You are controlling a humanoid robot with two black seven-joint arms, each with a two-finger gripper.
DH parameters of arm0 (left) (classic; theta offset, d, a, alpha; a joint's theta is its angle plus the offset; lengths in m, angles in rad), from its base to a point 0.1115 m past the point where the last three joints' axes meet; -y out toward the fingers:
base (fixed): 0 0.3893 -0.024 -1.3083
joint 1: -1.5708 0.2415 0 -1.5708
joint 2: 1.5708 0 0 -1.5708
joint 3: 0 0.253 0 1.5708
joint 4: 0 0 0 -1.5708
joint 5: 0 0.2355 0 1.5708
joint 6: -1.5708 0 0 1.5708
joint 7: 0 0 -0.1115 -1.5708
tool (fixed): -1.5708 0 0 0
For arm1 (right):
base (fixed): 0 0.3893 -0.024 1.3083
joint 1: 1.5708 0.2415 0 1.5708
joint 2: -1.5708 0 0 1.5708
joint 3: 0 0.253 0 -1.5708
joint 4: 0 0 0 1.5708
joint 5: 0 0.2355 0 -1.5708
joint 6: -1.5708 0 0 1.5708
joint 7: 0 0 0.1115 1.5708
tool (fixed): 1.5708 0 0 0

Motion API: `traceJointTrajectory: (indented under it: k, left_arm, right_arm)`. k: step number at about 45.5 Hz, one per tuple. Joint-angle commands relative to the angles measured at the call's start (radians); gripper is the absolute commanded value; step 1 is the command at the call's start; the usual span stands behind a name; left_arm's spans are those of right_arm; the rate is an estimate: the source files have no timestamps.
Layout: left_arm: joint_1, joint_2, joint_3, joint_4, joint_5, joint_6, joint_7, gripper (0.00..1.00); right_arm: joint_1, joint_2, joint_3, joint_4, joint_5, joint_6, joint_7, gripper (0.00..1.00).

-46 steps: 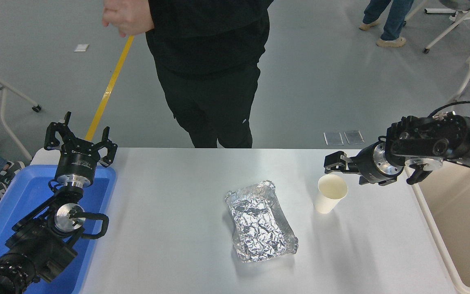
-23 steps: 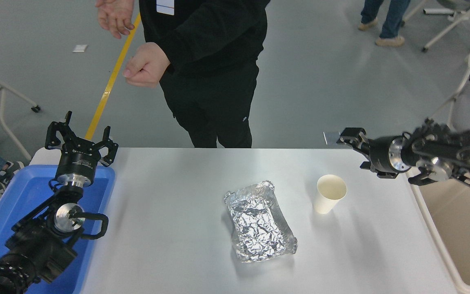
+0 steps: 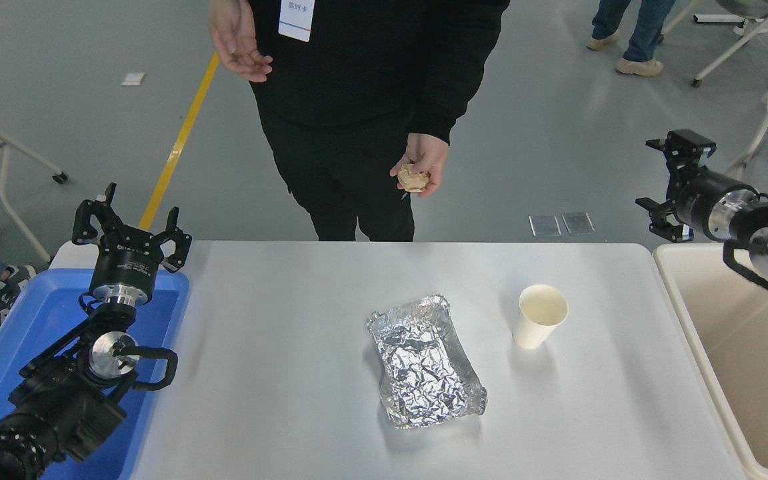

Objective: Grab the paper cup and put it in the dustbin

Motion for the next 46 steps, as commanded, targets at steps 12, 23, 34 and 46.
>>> traceJointTrajectory:
  k: [12,23,34,46]
  left_arm:
    - [0.0,0.001,0.0,0.0,0.0,0.0,0.0,0.99]
    - [0.0,0.0,-0.001,0.0,0.0,0.0,0.0,0.99]
    - [-0.001,0.001,0.0,0.0,0.0,-0.001,0.0,0.99]
    - [0.0,0.001,0.0,0.0,0.0,-0.001,0.0,0.99]
  right_arm:
    - [-0.208,-0.006,0.281,0.008,0.046,0.003,0.161,1.0]
    - [-0.195,0.006,0.114,0.044,0.034,0.034,0.148,1.0]
    - [0.098,-0.035,-0.605,0.042,0.026,0.104,0.142,1.0]
    - [0.455,-0.033,-1.17,0.044,0.036,0.193,0.141,1.0]
